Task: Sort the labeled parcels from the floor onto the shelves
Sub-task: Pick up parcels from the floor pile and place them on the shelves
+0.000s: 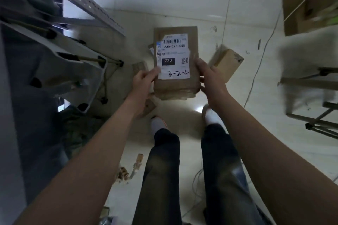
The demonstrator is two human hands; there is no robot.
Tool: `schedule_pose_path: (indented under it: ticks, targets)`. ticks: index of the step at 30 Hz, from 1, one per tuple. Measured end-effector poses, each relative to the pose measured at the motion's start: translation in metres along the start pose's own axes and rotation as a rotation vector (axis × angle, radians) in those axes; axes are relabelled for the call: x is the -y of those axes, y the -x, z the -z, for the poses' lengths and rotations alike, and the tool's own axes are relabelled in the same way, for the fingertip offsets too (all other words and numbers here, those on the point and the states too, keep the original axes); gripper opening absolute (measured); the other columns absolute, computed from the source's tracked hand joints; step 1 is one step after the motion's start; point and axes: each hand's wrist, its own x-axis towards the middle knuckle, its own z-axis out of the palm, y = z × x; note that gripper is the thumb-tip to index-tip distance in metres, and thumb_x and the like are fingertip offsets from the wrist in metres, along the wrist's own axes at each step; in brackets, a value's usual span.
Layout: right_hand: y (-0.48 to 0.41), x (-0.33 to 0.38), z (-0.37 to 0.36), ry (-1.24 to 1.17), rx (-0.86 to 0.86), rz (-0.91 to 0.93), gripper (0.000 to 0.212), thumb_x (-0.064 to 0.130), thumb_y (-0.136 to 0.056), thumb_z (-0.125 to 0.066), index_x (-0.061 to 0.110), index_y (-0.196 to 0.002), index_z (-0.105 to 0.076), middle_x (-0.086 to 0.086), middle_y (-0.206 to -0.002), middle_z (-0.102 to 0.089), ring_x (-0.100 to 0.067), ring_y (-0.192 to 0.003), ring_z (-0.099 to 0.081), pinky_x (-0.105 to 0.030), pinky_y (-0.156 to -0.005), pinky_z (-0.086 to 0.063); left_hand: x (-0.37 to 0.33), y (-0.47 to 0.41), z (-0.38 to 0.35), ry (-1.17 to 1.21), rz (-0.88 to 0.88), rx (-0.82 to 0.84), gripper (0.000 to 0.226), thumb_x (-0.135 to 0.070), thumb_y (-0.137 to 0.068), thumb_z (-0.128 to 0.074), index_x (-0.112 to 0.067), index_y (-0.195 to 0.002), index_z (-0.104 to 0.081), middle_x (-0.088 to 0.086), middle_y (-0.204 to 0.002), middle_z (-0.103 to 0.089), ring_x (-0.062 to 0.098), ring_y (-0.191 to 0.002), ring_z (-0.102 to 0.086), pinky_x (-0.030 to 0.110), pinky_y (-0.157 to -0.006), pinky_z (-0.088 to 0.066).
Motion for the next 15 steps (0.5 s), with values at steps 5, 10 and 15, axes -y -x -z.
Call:
schedule_pose_path:
  ticks: [5, 10, 15]
  targets:
    - [0.053, 0.037, -0.010, 0.049, 0.097, 0.183, 0.049, 0.042, -0.080, -0.062, 0.028, -0.128, -0.061, -0.003, -0.116, -0.071, -0.017, -0.106, -0.070, -0.040, -0.087, -0.059, -0.022, 0.058, 0.014, 0.108, -0.134, 0.008, 0.048, -0.027, -0.075, -0.068, -0.032, -0.122, -0.060, 0.002, -0.123, -0.073, 0.026, -0.113, -0.070, 0.049, -0.085, -0.062]
    - [0.108, 0.092, 0.001, 0.126, 0.184, 0.352, 0.046, 0.043, -0.081, -0.058, 0.032, -0.125, -0.063, -0.003, -0.116, -0.072, -0.012, -0.098, -0.073, -0.036, -0.076, -0.062, -0.042, 0.128, 0.008, 0.191, -0.288, -0.040, 0.043, -0.024, -0.084, -0.067, -0.030, -0.126, -0.062, -0.001, -0.123, -0.073, 0.023, -0.115, -0.069, 0.053, -0.088, -0.061]
    - [0.200, 0.168, 0.021, 0.199, 0.278, 0.588, 0.041, 0.037, -0.083, -0.058, 0.027, -0.122, -0.067, -0.001, -0.114, -0.072, -0.020, -0.108, -0.069, -0.037, -0.080, -0.058, -0.080, 0.236, -0.004, 0.272, -0.468, -0.133, 0.031, -0.033, -0.094, -0.069, -0.030, -0.123, -0.060, -0.011, -0.118, -0.074, 0.015, -0.108, -0.072, 0.037, -0.077, -0.063]
